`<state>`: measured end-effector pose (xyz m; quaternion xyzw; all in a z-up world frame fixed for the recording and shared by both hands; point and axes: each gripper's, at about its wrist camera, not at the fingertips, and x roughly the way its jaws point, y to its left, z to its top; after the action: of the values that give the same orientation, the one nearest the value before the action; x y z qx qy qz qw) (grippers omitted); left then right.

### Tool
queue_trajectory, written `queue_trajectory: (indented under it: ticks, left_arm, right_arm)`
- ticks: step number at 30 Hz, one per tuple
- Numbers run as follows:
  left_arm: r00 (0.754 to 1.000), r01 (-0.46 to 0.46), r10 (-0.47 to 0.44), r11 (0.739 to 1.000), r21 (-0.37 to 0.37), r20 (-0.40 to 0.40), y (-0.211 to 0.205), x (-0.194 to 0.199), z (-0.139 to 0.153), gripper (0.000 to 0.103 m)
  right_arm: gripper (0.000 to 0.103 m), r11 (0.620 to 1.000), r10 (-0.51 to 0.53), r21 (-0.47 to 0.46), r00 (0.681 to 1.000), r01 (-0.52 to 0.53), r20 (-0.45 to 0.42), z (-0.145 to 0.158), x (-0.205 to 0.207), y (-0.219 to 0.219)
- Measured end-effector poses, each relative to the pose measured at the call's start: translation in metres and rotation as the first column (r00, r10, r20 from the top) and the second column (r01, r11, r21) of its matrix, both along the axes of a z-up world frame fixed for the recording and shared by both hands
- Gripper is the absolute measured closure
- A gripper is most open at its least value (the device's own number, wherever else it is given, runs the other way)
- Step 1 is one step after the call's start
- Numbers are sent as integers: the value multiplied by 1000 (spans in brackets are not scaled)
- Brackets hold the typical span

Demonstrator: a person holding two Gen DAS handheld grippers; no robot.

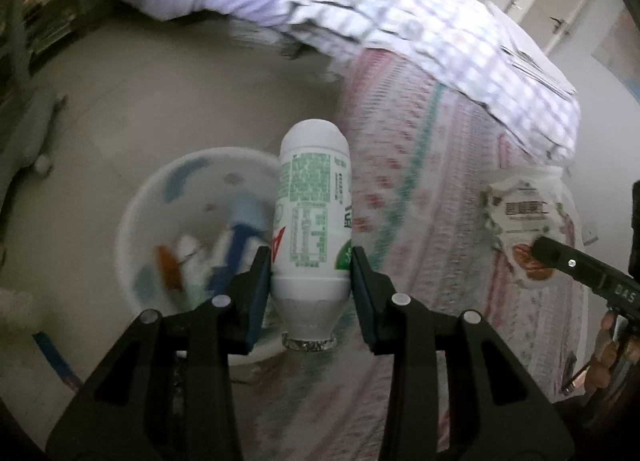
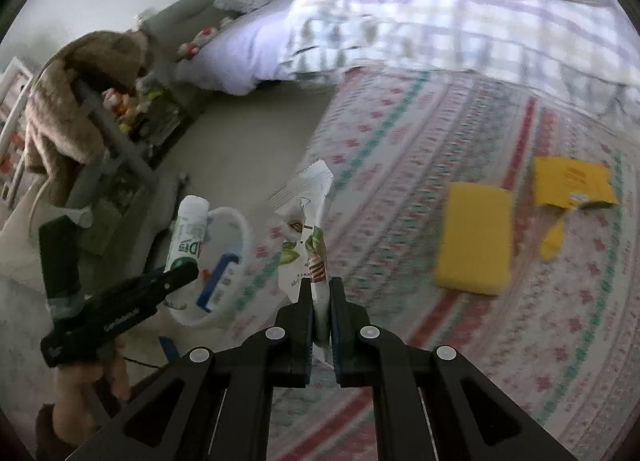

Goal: Collect trash
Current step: 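Carry the bottle and snack bag over the white bin and release both, then move both tools back to the yellow sponge and yellow packet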

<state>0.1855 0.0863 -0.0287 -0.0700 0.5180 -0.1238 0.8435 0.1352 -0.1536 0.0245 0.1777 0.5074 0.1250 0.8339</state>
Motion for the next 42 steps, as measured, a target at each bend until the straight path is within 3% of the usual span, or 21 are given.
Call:
queue_trajectory:
  ticks: [5, 11, 14, 16, 22, 27, 30, 32, 34, 38, 42]
  left_arm:
    - [999, -47, 47, 999, 3, -13, 30, -1, -8, 62]
    - [997, -73, 74, 995, 71, -17, 53, 4, -25, 62]
    - [991, -112, 118, 989, 100, -58, 66, 9, -33, 49]
    - [987, -140, 147, 985, 101, -62, 73, 8, -32, 32]
    - [977, -187, 199, 971, 147, -73, 93, 5, -29, 19]
    - [972, -202, 220, 963, 179, -82, 103, 3, -31, 18]
    - [969, -212, 229, 963, 168, -89, 108, 3, -32, 18]
    - [969, -214, 231, 962, 167, -89, 107, 3, -32, 18]
    - [969, -211, 228, 964, 162, -91, 105, 3, -31, 18]
    - [974, -193, 208, 969, 155, -92, 99, 4, -30, 17]
    - [979, -175, 188, 973, 151, -77, 90, 3, -25, 5]
  right_arm:
    - [95, 999, 41, -2, 999, -41, 13, -1, 11, 34]
    - [95, 993, 115, 12, 993, -115, 31, -9, 20, 80]
    - [95, 988, 153, 22, 988, -153, 16, -18, 21, 103]
    - [95, 985, 173, 20, 985, -173, 8, -23, 22, 114]
    - [95, 978, 210, 3, 978, -210, -11, -37, 31, 139]
    - [93, 974, 223, 44, 975, -222, -4, -45, 44, 150]
    - [80, 972, 229, 45, 973, -229, -12, -47, 46, 157]
    - [54, 971, 234, 50, 972, -233, -12, -47, 45, 159]
    - [42, 975, 219, 40, 976, -219, -4, -44, 43, 156]
    - [42, 980, 200, 29, 980, -199, -16, -42, 38, 137]
    - [39, 987, 159, -27, 987, -159, -25, -35, 33, 118]
